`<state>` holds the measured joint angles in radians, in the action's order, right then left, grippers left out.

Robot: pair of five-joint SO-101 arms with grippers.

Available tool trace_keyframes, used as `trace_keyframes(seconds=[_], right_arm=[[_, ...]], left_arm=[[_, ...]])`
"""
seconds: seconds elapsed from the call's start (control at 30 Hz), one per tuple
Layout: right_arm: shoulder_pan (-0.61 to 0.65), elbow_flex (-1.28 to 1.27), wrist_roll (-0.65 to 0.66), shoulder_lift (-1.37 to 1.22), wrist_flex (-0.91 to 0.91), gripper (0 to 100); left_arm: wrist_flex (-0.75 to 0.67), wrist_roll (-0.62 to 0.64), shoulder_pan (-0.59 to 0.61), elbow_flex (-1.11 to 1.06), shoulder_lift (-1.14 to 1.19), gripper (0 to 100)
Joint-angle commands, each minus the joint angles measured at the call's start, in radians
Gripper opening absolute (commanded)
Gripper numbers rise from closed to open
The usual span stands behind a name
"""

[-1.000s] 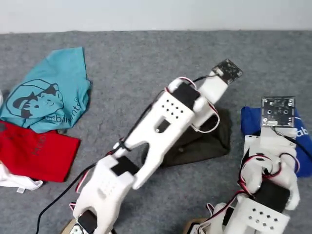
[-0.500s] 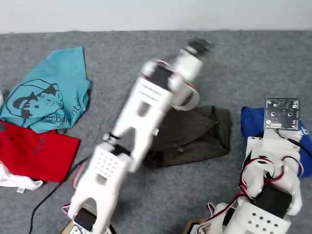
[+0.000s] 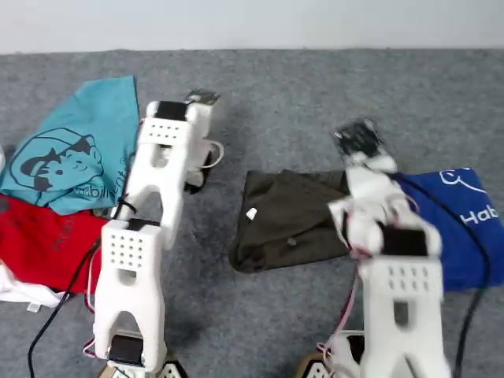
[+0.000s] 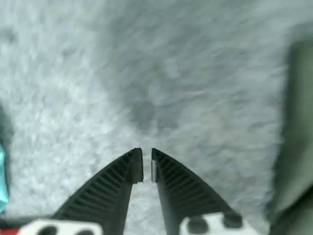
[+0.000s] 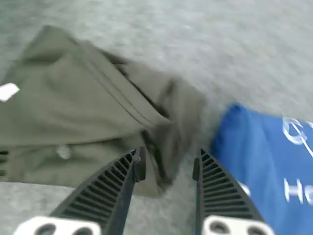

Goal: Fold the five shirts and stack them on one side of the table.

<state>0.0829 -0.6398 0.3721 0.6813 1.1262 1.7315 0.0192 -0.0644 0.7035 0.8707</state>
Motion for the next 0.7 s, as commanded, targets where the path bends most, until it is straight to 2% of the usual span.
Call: trace_keyframes(seconds=[0.0,0.13,0.4,0.6,0.67], right_arm=[[0.114,0.33,0.08,-0.265,0.076,17.1],[0.186,0.592,0.19,-0.561,0.223,17.1],[0.177,0.991,0.377,-0.972,0.363,9.1],[0.173,1.163,0.384,-1.178,0.384,20.4],[0.179,1.204,0.384,-1.224,0.384,20.7]], left_arm=[[0.003,0.002,0.043,-0.027,-0.063,4],[-0.08,0.0,0.071,-0.061,-0.029,4],[-0.126,0.002,0.063,-0.038,0.069,4],[-0.121,0.002,0.061,-0.035,0.072,4],[-0.121,0.002,0.061,-0.036,0.072,4]])
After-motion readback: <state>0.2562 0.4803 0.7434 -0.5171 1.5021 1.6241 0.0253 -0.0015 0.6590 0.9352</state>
